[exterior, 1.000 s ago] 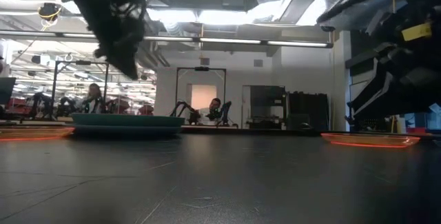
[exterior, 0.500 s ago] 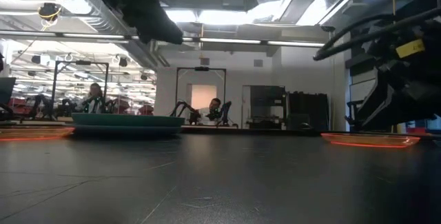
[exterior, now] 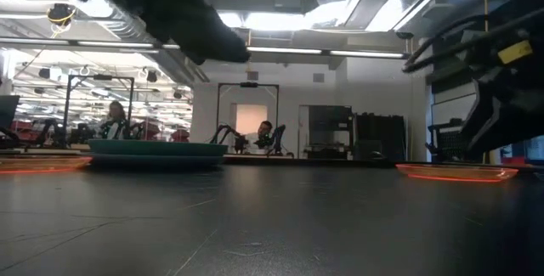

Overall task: Stack plastic plates
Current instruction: Stack the right orange plate on the light pink plate

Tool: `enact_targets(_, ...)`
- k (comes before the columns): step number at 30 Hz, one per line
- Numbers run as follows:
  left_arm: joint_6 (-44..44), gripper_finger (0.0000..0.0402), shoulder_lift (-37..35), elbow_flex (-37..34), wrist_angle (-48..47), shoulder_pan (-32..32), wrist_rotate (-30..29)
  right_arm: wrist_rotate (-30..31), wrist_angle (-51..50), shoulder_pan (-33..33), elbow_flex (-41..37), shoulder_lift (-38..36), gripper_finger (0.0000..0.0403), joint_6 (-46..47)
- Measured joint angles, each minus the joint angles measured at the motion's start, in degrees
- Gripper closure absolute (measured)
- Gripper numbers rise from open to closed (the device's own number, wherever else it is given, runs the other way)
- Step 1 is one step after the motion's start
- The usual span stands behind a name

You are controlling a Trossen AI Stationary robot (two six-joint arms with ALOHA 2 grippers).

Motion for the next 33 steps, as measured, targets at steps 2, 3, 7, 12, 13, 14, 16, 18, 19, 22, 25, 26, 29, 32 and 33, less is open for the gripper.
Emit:
enact_targets(2,0.0,0.0302,2.6,0.0,1.7,-1.1,-0.1,-1.8,-0.2,-0.5,-0.8,-0.6,0.0217,0.3)
enact_targets(3,-0.1,0.0302,3.9,0.0,2.5,-1.6,-0.2,-3.0,0.0,-0.9,-1.3,-0.8,0.0217,0.7)
enact_targets(7,-0.1,0.0302,8.3,0.0,5.1,-2.3,-1.9,-6.9,3.6,-3.2,-4.4,-1.0,0.0217,-0.5)
enact_targets(12,-0.2,0.0302,10.4,0.0,6.3,-2.3,-2.1,-9.5,6.6,-5.6,-6.1,-1.1,0.0217,-3.3)
enact_targets(13,-0.2,0.0302,10.4,0.0,6.5,-2.3,-2.2,-9.5,6.8,-5.7,-6.1,-1.1,0.0217,-3.4)
enact_targets(14,-0.2,0.0302,10.5,0.0,6.5,-2.3,-2.2,-9.2,6.8,-5.7,-6.1,-1.1,0.0217,-3.5)
enact_targets(16,-0.2,0.0302,10.5,0.0,6.8,-2.3,-2.3,-8.4,6.9,-5.7,-6.2,-1.1,0.0217,-4.4)
enact_targets(18,-0.2,0.0302,10.5,0.0,6.9,-2.3,-2.3,-7.9,6.9,-5.7,-6.2,-1.0,0.0219,-5.3)
enact_targets(19,-0.2,0.0302,10.5,0.0,6.9,-2.3,-2.3,-7.4,6.9,-5.7,-6.2,-1.0,0.0222,-5.5)
enact_targets(22,-0.8,0.0302,10.5,0.0,6.7,-2.3,-1.1,-6.5,6.9,-5.7,-6.2,-1.0,0.0249,-6.5)
enact_targets(25,-1.4,0.0302,10.5,0.0,6.7,-2.3,0.7,-6.3,7.0,-5.7,-6.2,-1.0,0.0293,-7.7)
enact_targets(26,-1.4,0.0302,10.5,0.0,6.7,-2.3,1.0,-6.3,7.1,-5.7,-6.2,-1.0,0.031,-7.9)
enact_targets(29,-1.4,0.0302,10.5,0.0,6.7,-2.3,1.2,-6.3,7.7,-5.7,-6.2,-1.0,0.036,-8.1)
enact_targets(32,-1.4,0.0302,10.5,0.0,6.7,-2.2,1.2,-6.2,9.1,-5.7,-6.2,-1.0,0.0396,-9.8)
enact_targets(33,-1.4,0.0302,10.5,0.0,6.7,-2.2,1.2,-6.2,9.6,-5.7,-6.2,-1.0,0.0397,-10.9)
